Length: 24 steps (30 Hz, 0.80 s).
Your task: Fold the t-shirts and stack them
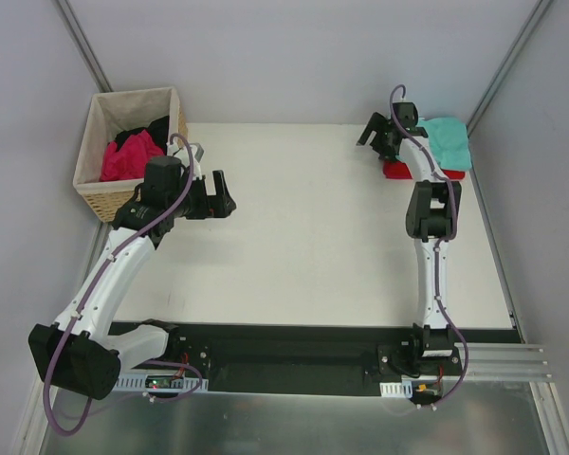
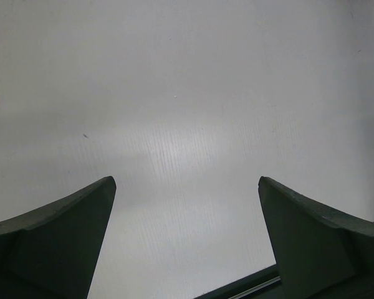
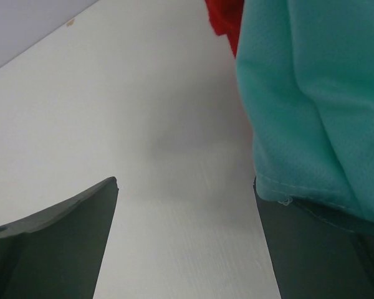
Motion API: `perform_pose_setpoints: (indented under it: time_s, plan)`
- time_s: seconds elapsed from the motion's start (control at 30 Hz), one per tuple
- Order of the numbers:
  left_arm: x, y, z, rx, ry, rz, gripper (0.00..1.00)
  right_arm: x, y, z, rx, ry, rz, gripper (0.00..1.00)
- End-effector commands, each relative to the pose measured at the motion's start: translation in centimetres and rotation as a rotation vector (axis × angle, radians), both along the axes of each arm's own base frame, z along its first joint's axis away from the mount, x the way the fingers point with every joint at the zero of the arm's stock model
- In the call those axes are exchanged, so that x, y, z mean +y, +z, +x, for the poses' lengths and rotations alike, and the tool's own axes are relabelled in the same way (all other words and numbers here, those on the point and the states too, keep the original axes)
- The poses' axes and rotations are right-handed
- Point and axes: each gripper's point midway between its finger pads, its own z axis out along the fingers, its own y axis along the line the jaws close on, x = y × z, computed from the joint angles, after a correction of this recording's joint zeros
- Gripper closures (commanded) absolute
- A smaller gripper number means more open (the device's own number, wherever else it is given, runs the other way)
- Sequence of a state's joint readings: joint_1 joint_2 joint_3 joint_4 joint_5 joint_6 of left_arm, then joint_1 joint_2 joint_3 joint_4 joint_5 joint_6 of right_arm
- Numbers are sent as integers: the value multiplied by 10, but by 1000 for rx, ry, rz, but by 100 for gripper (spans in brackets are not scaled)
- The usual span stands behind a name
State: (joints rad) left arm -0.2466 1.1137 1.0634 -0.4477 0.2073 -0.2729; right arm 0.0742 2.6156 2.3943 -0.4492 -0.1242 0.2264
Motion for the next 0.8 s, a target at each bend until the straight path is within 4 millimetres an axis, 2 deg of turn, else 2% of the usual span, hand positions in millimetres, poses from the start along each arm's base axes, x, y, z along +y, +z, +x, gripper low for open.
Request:
perform_pose_setpoints:
  time_s: [0.0,0.23,0.4,0.43,0.57,0.63,0.77]
  plan:
    - [5,-2,5,-10,14,13,1,-22,6,5,-7,-85,-27,5]
    - [5,-5,7,1,16,16,1,-59,2,-1,33,-154,-54,5]
    - [4,-6,7,2,14,13,1,-67,8,3,11,-159,-81,5]
    - [4,-6,7,4,13,12,1,-83,9,4,9,-183,-81,5]
    - [5,-8,7,7,17,16,1,-101,12,5,2,-213,-79,5]
    - [5,-7,7,3,18,16,1,-108,13,6,0,-220,-82,5]
    - [4,-7,7,6,14,14,1,-110,18,6,-12,-213,-92,5]
